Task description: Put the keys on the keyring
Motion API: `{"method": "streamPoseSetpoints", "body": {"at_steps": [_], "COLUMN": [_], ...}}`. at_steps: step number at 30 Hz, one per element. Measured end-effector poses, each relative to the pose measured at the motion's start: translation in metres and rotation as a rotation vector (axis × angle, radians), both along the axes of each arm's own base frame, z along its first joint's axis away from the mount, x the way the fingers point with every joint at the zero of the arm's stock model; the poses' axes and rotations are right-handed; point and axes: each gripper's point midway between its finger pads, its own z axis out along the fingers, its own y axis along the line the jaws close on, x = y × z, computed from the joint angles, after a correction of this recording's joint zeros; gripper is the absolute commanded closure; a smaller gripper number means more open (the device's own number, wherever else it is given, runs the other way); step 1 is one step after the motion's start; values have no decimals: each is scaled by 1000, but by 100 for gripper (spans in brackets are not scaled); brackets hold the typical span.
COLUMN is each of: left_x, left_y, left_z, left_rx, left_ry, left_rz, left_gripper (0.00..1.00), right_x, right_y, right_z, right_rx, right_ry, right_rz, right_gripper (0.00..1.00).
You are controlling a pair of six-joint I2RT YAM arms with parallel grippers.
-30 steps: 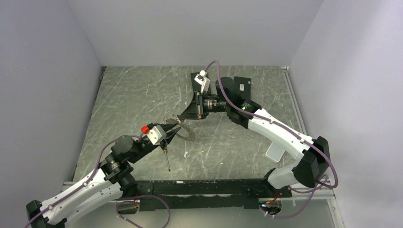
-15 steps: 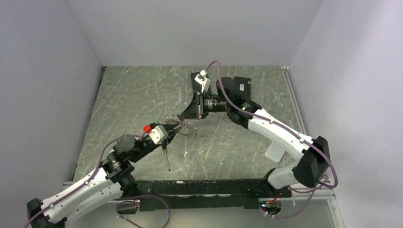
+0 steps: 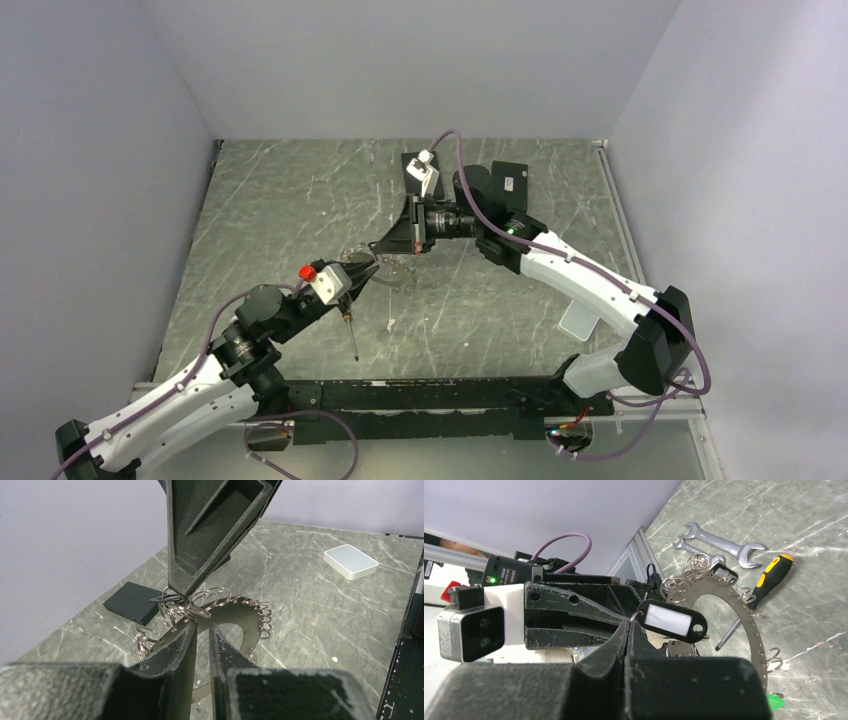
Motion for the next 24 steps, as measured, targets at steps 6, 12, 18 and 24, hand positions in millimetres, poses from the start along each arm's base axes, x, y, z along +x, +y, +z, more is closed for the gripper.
{"method": "streamPoseSetpoints", "body": {"at_steps": [6, 12, 18, 24], "left_x": [0, 0, 0, 0], "left_y": [0, 1, 6, 7], "left_z": [-1, 1, 3, 4], "left_rx": [3, 2, 5, 0], "left_ry": [0, -1, 11, 11], "left_rz": [-1, 3, 25, 25], "left_gripper": [82, 90, 97, 95], "right_x": [-5, -6, -7, -8], "right_y": [3, 4, 4, 2], "right_z": [-2, -3, -2, 1], "right_rx": [3, 3, 4, 10], "right_ry": [1, 1, -4, -11], "right_rz": [12, 16, 15, 16], "right_gripper": [100, 100, 100, 100]}}
